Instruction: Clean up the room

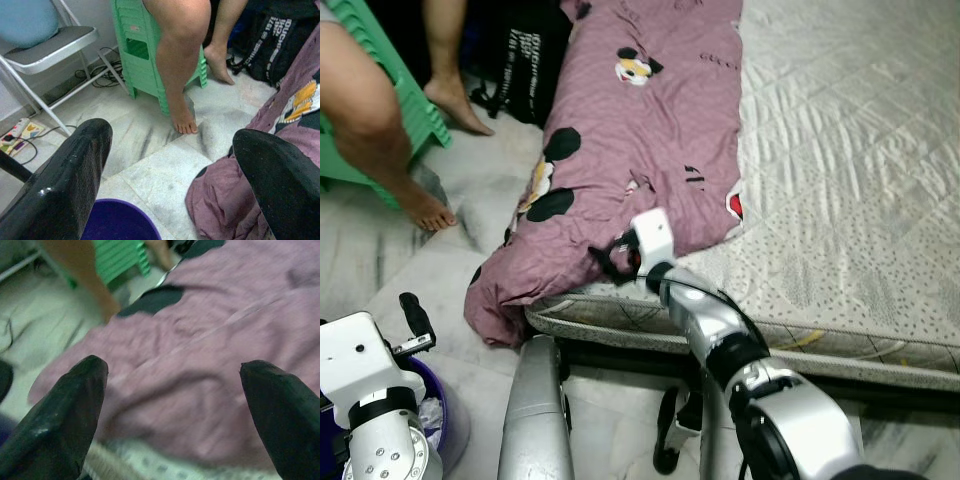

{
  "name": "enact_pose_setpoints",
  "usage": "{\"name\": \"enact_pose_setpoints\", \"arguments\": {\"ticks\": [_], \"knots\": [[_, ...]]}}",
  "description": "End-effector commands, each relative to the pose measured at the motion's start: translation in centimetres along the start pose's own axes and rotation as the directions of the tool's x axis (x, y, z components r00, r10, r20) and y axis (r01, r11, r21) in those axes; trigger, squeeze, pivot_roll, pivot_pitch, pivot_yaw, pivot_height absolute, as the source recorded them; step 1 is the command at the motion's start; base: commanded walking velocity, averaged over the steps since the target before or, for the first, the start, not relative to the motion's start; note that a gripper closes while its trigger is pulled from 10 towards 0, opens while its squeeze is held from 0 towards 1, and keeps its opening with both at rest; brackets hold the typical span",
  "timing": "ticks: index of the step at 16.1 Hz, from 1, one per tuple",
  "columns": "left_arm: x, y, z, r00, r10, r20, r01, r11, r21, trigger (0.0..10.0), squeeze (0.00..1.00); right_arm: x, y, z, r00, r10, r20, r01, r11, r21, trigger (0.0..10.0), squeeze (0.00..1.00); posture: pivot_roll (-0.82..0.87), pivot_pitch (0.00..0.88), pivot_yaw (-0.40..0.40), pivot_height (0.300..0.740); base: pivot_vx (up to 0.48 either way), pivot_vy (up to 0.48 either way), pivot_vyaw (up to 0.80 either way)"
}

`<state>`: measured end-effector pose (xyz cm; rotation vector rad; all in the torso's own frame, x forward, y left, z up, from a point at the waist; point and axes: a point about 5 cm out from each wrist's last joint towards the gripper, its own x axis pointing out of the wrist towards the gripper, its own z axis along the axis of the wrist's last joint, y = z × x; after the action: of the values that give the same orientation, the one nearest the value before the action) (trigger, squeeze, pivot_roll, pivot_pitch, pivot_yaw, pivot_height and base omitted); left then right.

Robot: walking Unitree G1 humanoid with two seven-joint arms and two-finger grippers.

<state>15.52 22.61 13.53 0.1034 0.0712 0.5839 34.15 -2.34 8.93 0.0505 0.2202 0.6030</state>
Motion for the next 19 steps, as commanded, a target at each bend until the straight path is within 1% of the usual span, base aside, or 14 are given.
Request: {"name": "enact_pose_setpoints", "arguments": {"ticks": [1,2,4,5,6,10,12,13,14,15,16,17,18,19], "knots": [[-0.1,0.1,0.2,1.0,-0.009,-0.006,0.009,1.0,0.016,10.0,0.0,1.0,2.3,0.9,0.999,0.031,0.045,-0.034,0.998,0.055,10.0,0.0,0.29,0.25,-0.053,0.589,0.0,0.0,0.0],[0.1,-0.1,0.3,1.0,-0.018,-0.004,0.018,1.0,0.015,10.0,0.0,0.9,2.0,1.1,0.997,0.017,0.076,-0.023,0.996,0.083,10.0,0.0,0.29,0.252,-0.051,0.579,0.0,0.0,0.0],[0.3,-0.5,0.4,1.0,-0.029,0.002,0.029,1.0,0.009,10.0,0.0,1.0,2.2,1.0,0.997,0.034,0.076,-0.041,0.995,0.089,10.0,0.0,0.28,0.254,-0.051,0.559,0.0,0.0,0.0],[0.4,-0.6,0.5,0.999,-0.034,0.003,0.034,0.999,0.006,10.0,0.0,1.0,2.6,0.9,0.996,0.06,0.072,-0.067,0.993,0.093,10.0,0.0,0.28,0.254,-0.051,0.554,0.0,0.0,0.0],[0.4,-1.2,0.7,0.998,-0.055,0.013,0.055,0.998,-0.005,10.0,0.0,1.2,3.5,0.8,0.989,0.136,0.066,-0.142,0.984,0.106,10.0,0.0,0.28,0.258,-0.054,0.554,0.0,0.0,0.0],[0.6,-2.5,1.7,0.988,-0.139,0.07,0.14,0.99,-0.003,10.0,0.0,1.7,5.3,0.7,0.983,0.178,0.051,-0.184,0.97,0.158,10.0,0.0,0.3,0.253,-0.057,0.554,0.0,0.0,0.0],[0.6,-3.2,2.2,0.978,-0.183,0.101,0.182,0.983,0.019,10.0,0.0,2.1,6.8,1.0,0.98,0.192,0.055,-0.199,0.951,0.236,10.0,0.0,0.31,0.246,-0.057,0.554,0.0,0.0,0.0],[0.6,-3.2,2.3,0.977,-0.187,0.105,0.185,0.982,0.026,10.0,0.0,2.2,7.0,1.1,0.983,0.172,0.059,-0.181,0.954,0.239,10.0,0.0,0.31,0.244,-0.056,0.554,0.0,0.0,0.0],[0.6,-3.2,2.3,0.977,-0.187,0.107,0.185,0.982,0.028,10.0,0.0,2.3,6.9,1.2,0.993,0.1,0.064,-0.112,0.968,0.225,10.0,0.0,0.31,0.243,-0.057,0.554,0.0,0.0,0.0],[0.6,-3.2,2.3,0.977,-0.187,0.107,0.185,0.982,0.029,10.0,0.0,2.3,6.7,1.2,0.995,0.075,0.065,-0.088,0.972,0.22,10.0,0.0,0.31,0.243,-0.057,0.554,0.0,0.0,0.0],[0.5,-3.1,2.3,0.978,-0.182,0.105,0.179,0.983,0.034,10.0,0.0,2.2,5.7,1.3,0.997,-0.038,0.06,0.027,0.985,0.168,10.0,0.0,0.32,0.247,-0.055,0.554,0.0,0.0,0.0],[0.4,-3.0,2.3,0.978,-0.178,0.104,0.176,0.984,0.037,10.0,0.0,2.1,4.8,1.2,0.993,-0.107,0.047,0.101,0.988,0.118,10.0,0.0,0.32,0.249,-0.055,0.554,0.0,0.0,0.0],[0.2,-2.9,2.2,0.979,-0.178,0.099,0.175,0.984,0.037,10.0,0.0,2.0,3.9,1.1,0.986,-0.163,0.029,0.159,0.981,0.106,10.0,0.0,0.32,0.265,-0.051,0.554,0.0,0.0,0.0],[0.0,-2.9,2.2,0.979,-0.179,0.094,0.176,0.984,0.037,10.0,0.0,1.9,3.4,1.0,0.982,-0.19,0.02,0.187,0.976,0.112,10.0,0.0,0.32,0.271,-0.05,0.554,0.0,0.0,0.0]]}}
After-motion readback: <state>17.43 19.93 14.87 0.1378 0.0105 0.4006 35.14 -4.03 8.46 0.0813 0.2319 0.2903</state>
